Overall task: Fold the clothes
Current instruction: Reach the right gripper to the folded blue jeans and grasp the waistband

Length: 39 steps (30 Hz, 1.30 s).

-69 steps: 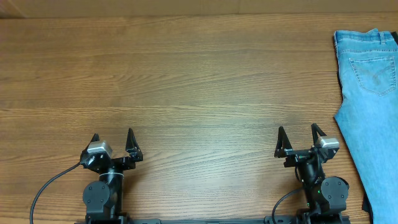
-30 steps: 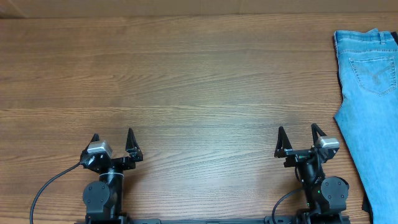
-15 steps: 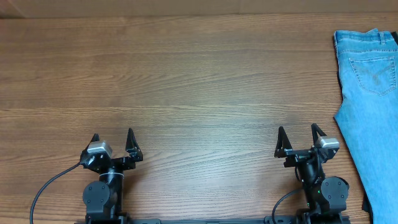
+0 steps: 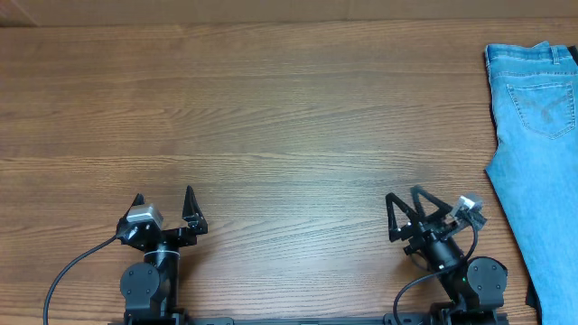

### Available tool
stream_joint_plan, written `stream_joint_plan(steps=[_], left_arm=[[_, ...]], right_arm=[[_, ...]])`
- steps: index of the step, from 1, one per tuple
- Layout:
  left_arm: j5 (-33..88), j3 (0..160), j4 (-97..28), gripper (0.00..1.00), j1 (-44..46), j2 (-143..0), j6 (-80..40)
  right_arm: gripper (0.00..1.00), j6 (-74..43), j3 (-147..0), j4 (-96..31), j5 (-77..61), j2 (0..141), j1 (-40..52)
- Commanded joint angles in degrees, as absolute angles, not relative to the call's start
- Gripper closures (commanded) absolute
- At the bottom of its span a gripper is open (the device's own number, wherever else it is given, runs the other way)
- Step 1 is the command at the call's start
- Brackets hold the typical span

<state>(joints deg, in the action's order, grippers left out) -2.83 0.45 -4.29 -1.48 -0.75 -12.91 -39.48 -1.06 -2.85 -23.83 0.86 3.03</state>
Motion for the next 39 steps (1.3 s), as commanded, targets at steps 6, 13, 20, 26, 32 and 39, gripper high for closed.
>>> stream_joint_plan(steps=[6, 13, 20, 26, 32, 39], left_arm=[[-3.0, 0.3, -4.1, 0.00, -1.4, -0.7, -11.4], [-3.0, 0.3, -4.1, 0.00, -1.4, -0.7, -11.4], [-3.0, 0.3, -4.1, 0.00, -1.4, -0.7, -11.4], [-3.0, 0.3, -4.1, 0.00, -1.4, -0.7, -11.4], [-3.0, 0.3, -4.1, 0.00, -1.4, -0.7, -11.4], [-3.0, 0.3, -4.1, 0.00, -1.4, -0.7, -11.4]], right_arm=[[0.00, -47.5, -2.4, 9.4, -29.4, 0.5, 2.8], [0.00, -33.2, -18.2, 2.9, -21.2, 9.7, 2.8], [0.00, -22.1, -44.7, -14.9, 0.4, 37.5, 2.8], [0.00, -11.3, -70.0, -29.9, 9.8, 66.1, 2.5], [0.00, -8.1, -100.7, -49.9, 18.7, 95.9, -1.9], [0.00, -2.8, -117.9, -54.5, 25.5, 114.3, -6.4]])
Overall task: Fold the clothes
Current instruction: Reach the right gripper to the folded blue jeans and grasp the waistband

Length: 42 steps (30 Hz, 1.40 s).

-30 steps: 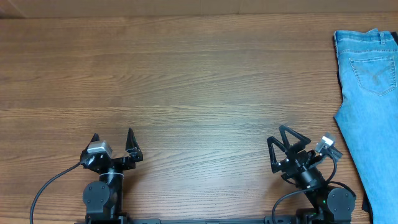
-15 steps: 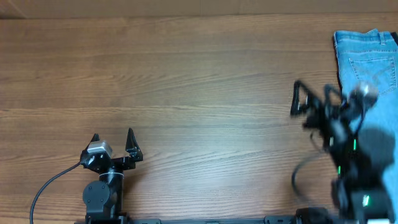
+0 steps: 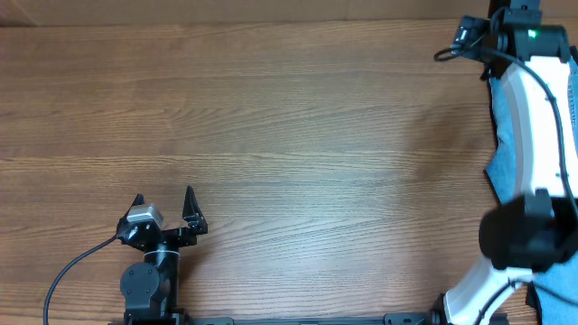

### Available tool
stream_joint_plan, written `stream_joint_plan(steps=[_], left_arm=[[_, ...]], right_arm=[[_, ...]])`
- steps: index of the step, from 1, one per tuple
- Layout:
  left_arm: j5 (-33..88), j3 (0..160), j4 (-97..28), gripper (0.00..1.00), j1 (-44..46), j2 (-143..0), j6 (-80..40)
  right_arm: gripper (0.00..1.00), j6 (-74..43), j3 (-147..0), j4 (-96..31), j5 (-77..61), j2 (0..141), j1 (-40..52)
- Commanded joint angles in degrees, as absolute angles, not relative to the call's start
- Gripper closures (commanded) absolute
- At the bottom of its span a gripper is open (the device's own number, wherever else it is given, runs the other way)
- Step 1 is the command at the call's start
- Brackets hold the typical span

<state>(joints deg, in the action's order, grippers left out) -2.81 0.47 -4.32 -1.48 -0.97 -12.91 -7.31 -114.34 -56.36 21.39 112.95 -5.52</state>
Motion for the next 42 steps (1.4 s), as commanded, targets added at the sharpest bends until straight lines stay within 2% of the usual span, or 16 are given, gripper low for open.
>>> stream_joint_plan(steps=[1, 5, 12, 16, 20, 39, 42], left_arm=[[-3.0, 0.3, -4.1, 0.00, -1.4, -0.7, -11.4], [-3.0, 0.3, -4.1, 0.00, -1.4, -0.7, -11.4], [-3.0, 0.3, -4.1, 0.00, -1.4, -0.7, -11.4], [-3.0, 0.3, -4.1, 0.00, -1.4, -0.7, -11.4], [-3.0, 0.3, -4.1, 0.00, -1.4, -0.7, -11.4], [-3.0, 0.3, -4.1, 0.00, -1.4, -0.7, -11.4], [-3.0, 0.3, -4.1, 0.00, -1.4, -0.7, -11.4]], right_arm=[[0.00, -1.0, -117.9, -52.9, 25.5, 115.1, -6.7], [0.00, 6.4, -117.9, -47.8, 26.2, 119.9, -8.5], [0.00, 7.4, -117.9, -43.0, 27.0, 129.4, -11.0], [0.00, 8.3, -117.9, -40.0, 33.7, 134.4, -11.0], [0.00, 10.6, -117.9, -38.6, 34.7, 138.1, -11.0], [0.00, 11.4, -117.8, -35.5, 37.2, 145.0, -14.5], [0.07, 11.4, -117.7, -35.2, 37.2, 145.1, -14.5]])
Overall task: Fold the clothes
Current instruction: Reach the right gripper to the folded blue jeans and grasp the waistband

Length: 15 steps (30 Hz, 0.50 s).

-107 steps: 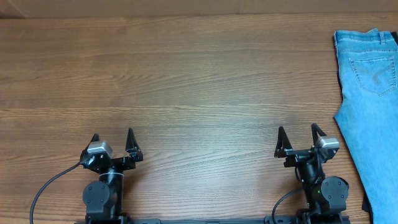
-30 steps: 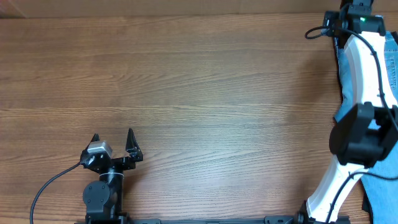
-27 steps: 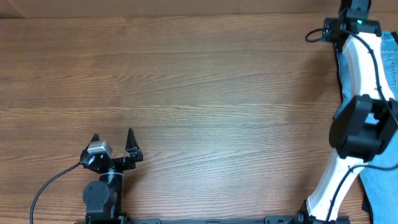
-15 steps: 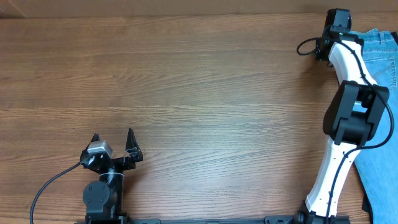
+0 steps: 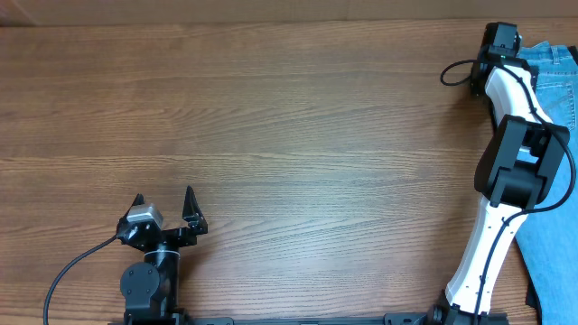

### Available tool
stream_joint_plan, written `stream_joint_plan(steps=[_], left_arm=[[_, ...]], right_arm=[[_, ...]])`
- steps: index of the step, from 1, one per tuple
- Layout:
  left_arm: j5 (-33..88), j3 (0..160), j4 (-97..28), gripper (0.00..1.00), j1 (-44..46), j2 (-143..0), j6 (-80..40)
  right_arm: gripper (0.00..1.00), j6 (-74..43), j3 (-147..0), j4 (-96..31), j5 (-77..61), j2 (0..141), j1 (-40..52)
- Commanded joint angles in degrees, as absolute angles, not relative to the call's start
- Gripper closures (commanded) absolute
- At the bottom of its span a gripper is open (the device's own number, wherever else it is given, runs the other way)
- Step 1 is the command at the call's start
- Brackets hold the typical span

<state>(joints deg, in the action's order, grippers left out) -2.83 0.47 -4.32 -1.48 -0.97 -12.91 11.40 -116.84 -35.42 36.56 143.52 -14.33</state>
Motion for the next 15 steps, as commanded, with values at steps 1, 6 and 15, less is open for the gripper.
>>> stream_joint_plan(steps=[1, 6, 15], left_arm=[[-3.0, 0.3, -4.1, 0.00, -1.4, -0.7, -11.4], [-3.0, 0.3, -4.1, 0.00, -1.4, -0.7, -11.4], [-3.0, 0.3, -4.1, 0.00, -1.4, -0.7, -11.4]], right_arm=[[0.18, 11.4, -117.8, -35.1, 37.2, 145.1, -14.4], [0.53, 8.4, -118.2, -34.9, 37.2, 145.1, -13.9], [0.96, 3.3, -118.6, -35.6, 37.5, 142.1, -13.1]])
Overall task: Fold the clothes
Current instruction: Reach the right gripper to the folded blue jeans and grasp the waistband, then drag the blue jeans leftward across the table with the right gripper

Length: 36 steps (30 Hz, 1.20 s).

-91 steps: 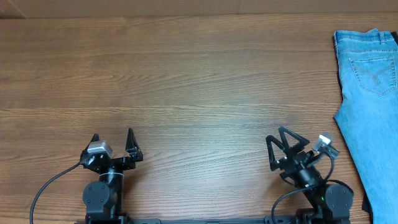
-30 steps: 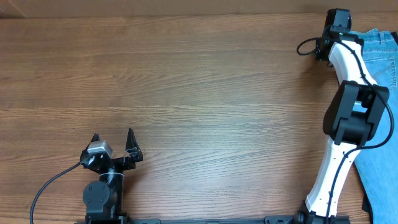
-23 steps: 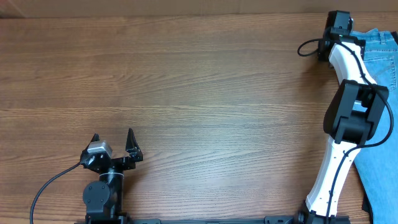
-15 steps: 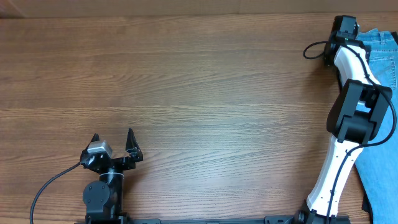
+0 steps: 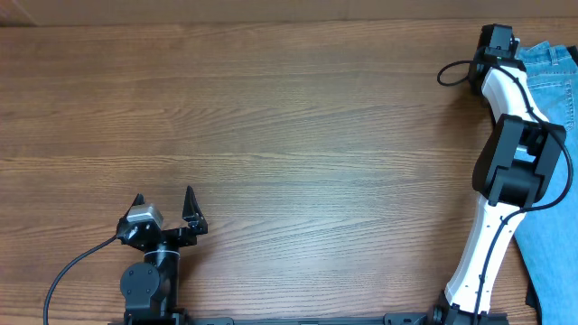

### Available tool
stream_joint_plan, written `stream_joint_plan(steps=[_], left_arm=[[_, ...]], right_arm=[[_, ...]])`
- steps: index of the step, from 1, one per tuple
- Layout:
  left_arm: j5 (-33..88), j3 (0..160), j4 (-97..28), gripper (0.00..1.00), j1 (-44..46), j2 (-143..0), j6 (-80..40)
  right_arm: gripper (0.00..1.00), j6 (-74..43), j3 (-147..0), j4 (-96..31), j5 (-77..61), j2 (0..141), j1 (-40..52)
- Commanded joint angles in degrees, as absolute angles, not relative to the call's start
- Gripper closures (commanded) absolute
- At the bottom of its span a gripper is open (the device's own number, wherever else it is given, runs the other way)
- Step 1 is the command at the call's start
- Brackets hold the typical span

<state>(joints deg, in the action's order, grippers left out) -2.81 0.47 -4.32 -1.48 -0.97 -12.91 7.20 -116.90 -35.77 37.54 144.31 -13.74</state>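
Note:
Light blue jeans point(image 5: 553, 77) lie flat along the table's right edge, waistband at the far end, legs running toward the near edge point(image 5: 547, 262). My right arm reaches to the far right. Its gripper point(image 5: 498, 40) points down at the waistband's left corner, and the wrist hides its fingers. Whether it holds the denim cannot be told. My left gripper point(image 5: 163, 202) rests at the near left, open and empty, far from the jeans.
The wooden table point(image 5: 289, 126) stretches between both arms. The white right arm point(image 5: 506, 162) lies over the jeans' left edge. A black cable point(image 5: 68, 271) loops beside the left arm's base.
The right wrist has shifted very slightly at the waistband corner. The jeans and the left arm are unchanged.
Both grippers first rested open at the near edge, the jeans flat and fully visible on the right. Then the right arm was stretched over the far end of the jeans. Later its gripper stood low at the waistband's left corner, where it remains.

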Motion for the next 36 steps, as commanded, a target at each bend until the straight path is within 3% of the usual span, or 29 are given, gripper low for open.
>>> stream_joint_plan(steps=[1, 12, 19, 27, 36], left_arm=[[-3.0, 0.3, -4.1, 0.00, -1.4, -0.7, -11.4], [-3.0, 0.3, -4.1, 0.00, -1.4, -0.7, -11.4], [-3.0, 0.3, -4.1, 0.00, -1.4, -0.7, -11.4], [-3.0, 0.3, -4.1, 0.00, -1.4, -0.7, -11.4], [-3.0, 0.3, -4.1, 0.00, -1.4, -0.7, -11.4]], right_arm=[[0.96, 2.0, -118.6, -35.9, 37.5, 141.0, -13.1], [0.96, -5.2, -118.6, -38.7, 48.4, 124.8, -12.3], [0.96, -6.2, -118.6, -39.7, 47.0, 113.1, -8.9], [0.96, -7.1, -118.6, -39.6, 31.3, 105.8, 5.4], [0.96, -29.5, -118.5, -35.4, 2.7, 111.9, 24.3]])
